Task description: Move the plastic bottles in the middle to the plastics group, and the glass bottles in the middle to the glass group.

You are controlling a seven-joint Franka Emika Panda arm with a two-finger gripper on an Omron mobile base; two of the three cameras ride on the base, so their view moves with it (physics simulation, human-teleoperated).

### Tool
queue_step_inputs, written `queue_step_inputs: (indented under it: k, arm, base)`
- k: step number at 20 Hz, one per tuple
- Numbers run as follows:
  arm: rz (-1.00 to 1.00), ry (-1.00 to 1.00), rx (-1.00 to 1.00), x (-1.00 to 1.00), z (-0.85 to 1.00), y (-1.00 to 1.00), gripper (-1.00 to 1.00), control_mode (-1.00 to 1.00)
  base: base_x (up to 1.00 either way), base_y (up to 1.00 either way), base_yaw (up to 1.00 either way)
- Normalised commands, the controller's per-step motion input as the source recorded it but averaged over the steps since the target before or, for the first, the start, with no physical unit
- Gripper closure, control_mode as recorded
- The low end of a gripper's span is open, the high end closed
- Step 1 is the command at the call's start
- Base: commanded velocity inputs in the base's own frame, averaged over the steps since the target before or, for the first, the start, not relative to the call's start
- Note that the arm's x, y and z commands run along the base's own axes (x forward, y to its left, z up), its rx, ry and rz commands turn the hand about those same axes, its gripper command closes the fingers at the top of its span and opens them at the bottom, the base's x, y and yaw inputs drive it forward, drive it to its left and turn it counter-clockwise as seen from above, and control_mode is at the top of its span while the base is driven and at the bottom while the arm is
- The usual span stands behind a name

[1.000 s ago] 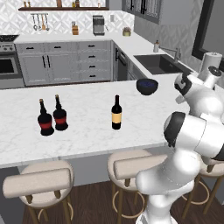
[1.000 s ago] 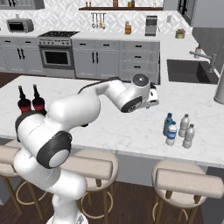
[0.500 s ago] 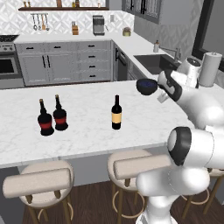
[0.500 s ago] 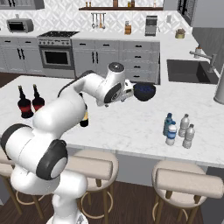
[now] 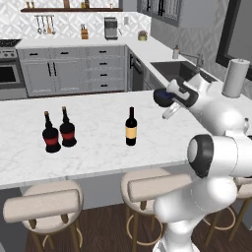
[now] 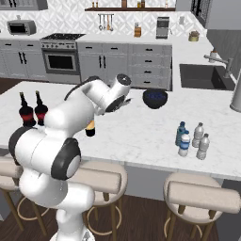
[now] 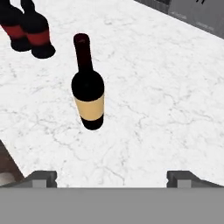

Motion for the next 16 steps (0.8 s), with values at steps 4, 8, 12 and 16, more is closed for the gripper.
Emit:
queue_step_inputs:
  k: [4,8,12,16]
  arm:
    - [0.44,0.0,0.38,0.46,-0.14,0.0,-1.0,-1.0]
    - [0.51,0.0,0.35,0.44,-0.06,0.03,-1.0,-1.0]
    - [0.43,-0.05,0.23,0.15,-0.02,0.08,-1.0,-1.0]
    - [0.11,-0.01,0.02,0.0,0.0,0.15,-1.0,-1.0]
  base:
    - [0.0,0.0,0.0]
    - [0.0,0.0,0.0]
    - [0.0,0.0,0.0]
    - [0.0,0.0,0.0]
